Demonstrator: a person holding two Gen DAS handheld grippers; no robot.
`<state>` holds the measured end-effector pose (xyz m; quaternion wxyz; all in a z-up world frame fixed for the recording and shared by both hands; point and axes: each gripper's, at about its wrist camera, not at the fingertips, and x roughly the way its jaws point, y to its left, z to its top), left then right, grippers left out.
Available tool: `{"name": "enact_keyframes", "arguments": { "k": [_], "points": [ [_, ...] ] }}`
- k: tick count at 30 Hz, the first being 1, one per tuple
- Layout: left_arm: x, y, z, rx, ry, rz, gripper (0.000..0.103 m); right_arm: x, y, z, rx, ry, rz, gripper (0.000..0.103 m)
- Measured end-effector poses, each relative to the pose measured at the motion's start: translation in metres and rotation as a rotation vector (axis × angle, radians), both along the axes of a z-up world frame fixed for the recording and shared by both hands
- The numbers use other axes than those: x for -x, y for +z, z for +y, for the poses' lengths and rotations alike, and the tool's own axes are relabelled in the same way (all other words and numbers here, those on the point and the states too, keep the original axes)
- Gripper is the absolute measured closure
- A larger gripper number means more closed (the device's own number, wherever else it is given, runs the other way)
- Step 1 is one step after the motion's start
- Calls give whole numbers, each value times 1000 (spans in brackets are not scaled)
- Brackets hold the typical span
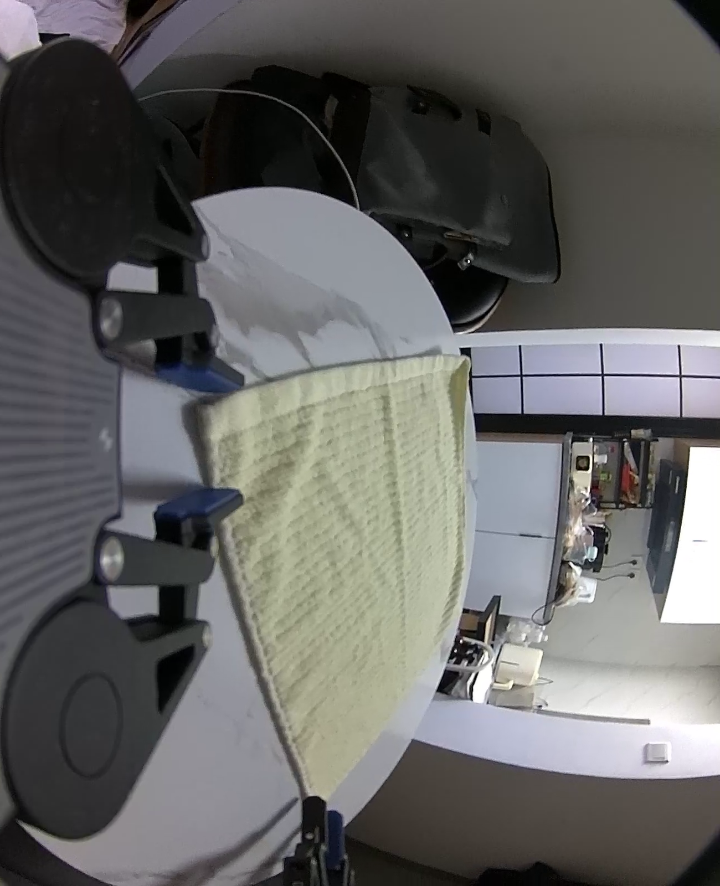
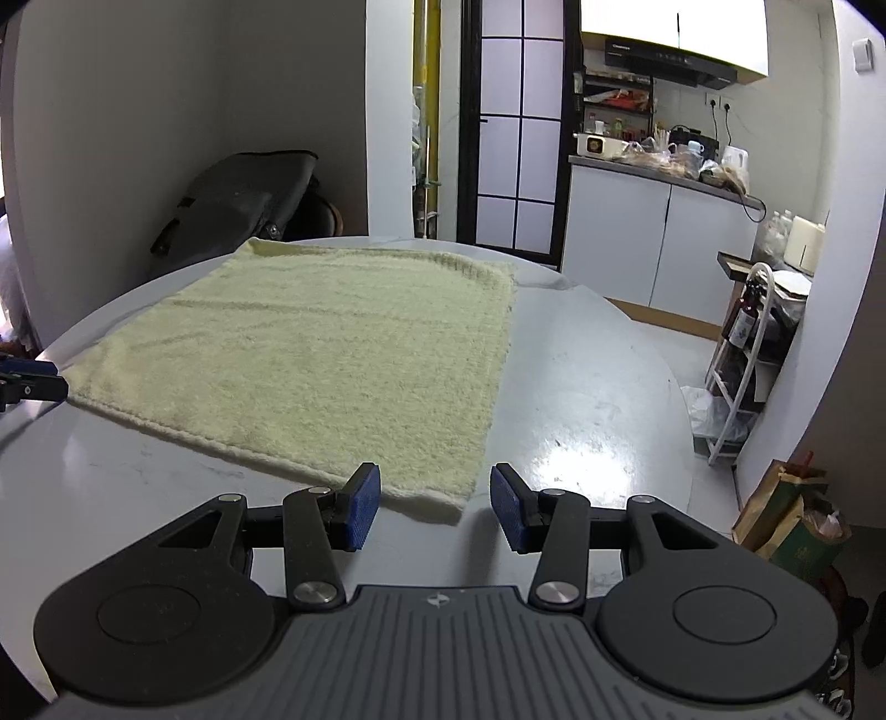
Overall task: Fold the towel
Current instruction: 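Move both grippers to the towel hem and close them on it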
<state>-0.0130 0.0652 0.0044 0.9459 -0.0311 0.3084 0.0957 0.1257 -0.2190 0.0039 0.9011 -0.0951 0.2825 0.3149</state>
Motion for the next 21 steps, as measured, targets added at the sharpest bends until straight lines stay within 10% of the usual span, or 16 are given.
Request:
{"name": "enact_keyframes", "arguments": {
  "k": [13, 16, 21],
  "points": [
    [-2, -1, -3, -14, 3, -9, 62, -5, -5, 0, -26, 31, -12, 55],
    [-2, -1, -2, -11, 12, -14, 80, -5, -4, 0, -26, 38, -17, 87],
    [2, 0, 2, 26, 20, -29, 91, -2, -3, 1, -18, 49, -21, 98]
  ]
}}
